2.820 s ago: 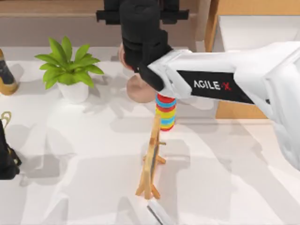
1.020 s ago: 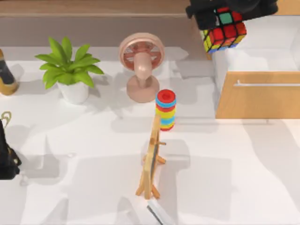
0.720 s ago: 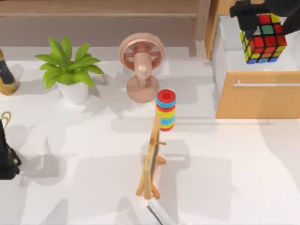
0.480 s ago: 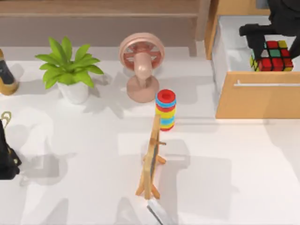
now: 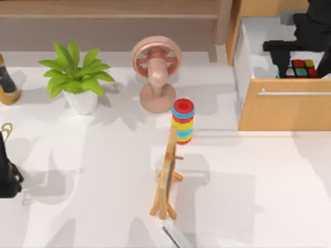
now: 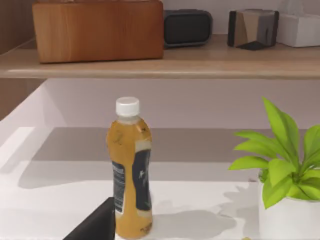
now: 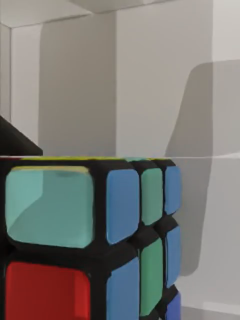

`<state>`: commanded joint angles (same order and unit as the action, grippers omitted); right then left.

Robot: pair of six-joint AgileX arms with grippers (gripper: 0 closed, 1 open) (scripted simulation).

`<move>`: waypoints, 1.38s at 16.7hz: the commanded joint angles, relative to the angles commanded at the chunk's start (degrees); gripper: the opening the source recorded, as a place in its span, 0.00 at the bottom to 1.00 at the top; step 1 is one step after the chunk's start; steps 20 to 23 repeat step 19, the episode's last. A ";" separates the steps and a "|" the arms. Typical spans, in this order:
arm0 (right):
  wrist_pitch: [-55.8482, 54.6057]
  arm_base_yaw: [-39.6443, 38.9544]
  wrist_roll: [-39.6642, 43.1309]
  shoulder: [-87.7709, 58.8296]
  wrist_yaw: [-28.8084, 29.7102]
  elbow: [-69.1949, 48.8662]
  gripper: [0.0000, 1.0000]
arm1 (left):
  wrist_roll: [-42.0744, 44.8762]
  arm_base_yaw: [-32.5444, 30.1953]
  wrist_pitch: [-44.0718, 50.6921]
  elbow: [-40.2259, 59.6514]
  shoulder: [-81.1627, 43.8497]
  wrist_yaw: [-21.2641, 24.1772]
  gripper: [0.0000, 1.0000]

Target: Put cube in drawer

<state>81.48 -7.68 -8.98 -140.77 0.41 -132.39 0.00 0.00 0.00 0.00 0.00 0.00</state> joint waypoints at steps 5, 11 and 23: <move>0.00 0.00 0.00 0.00 0.00 0.00 0.38 | 0.00 0.00 0.00 0.00 0.00 0.00 1.00; 0.00 0.00 0.00 0.00 0.00 0.00 0.83 | 0.00 0.00 0.00 0.00 0.00 0.00 1.00; 0.00 0.00 0.00 0.00 0.00 0.00 1.00 | 0.00 0.00 0.00 0.00 0.00 0.00 1.00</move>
